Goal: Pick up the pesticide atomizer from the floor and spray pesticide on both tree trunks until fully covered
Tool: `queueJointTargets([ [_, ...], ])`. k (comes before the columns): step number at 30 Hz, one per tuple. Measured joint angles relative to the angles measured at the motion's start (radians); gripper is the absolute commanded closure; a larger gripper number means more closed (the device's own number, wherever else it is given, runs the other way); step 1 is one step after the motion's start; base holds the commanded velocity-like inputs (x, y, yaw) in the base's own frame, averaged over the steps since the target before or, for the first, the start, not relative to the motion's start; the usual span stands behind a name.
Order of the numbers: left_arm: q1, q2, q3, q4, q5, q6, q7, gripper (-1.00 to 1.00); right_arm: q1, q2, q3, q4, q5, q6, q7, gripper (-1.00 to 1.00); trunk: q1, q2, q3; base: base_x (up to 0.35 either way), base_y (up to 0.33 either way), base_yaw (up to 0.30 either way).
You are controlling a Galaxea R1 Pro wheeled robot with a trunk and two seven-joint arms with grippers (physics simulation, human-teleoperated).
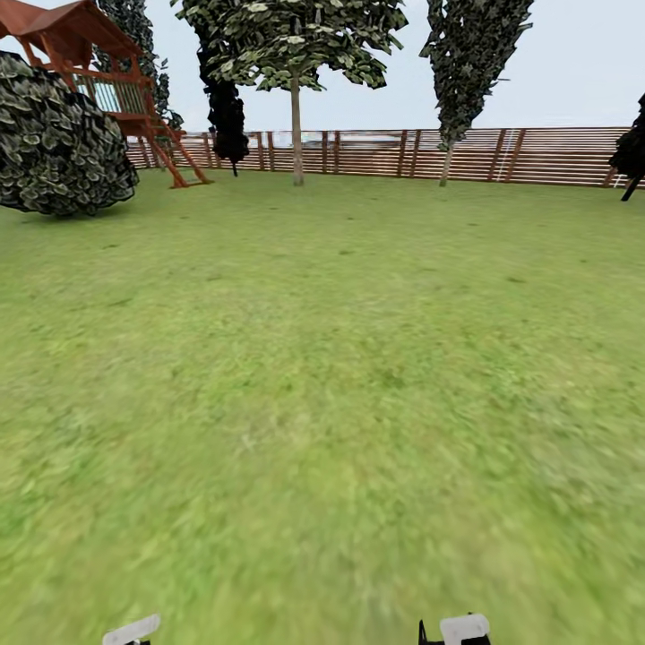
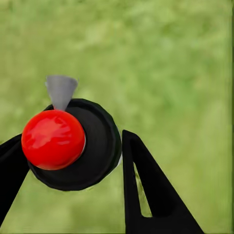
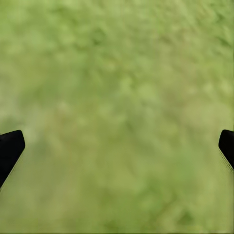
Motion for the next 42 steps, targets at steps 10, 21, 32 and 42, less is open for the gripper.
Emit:
queueJointTargets([
  [10, 0.000, 0.000, 0.000, 0.000, 0.000, 0.000, 0.000, 1.00, 0.000, 0.000, 0.000, 0.000, 0.000, 0.000, 0.000, -1.00, 0.000, 0.000, 0.000, 0.342, 0.000, 0.000],
  [21, 0.000, 0.000, 0.000, 0.000, 0.000, 0.000, 0.000, 1.00, 0.000, 0.000, 0.000, 0.000, 0.000, 0.000, 0.000, -1.00, 0.000, 0.000, 0.000, 0.342, 0.000, 0.000],
  [32, 0.000, 0.000, 0.000, 0.000, 0.000, 0.000, 0.000, 1.00, 0.000, 0.000, 0.000, 0.000, 0.000, 0.000, 0.000, -1.00, 0.000, 0.000, 0.000, 0.342, 0.000, 0.000],
  [42, 0.000, 0.000, 0.000, 0.000, 0.000, 0.000, 0.000, 1.00, 0.000, 0.000, 0.000, 0.000, 0.000, 0.000, 0.000, -1.00, 0.000, 0.000, 0.000, 0.342, 0.000, 0.000],
])
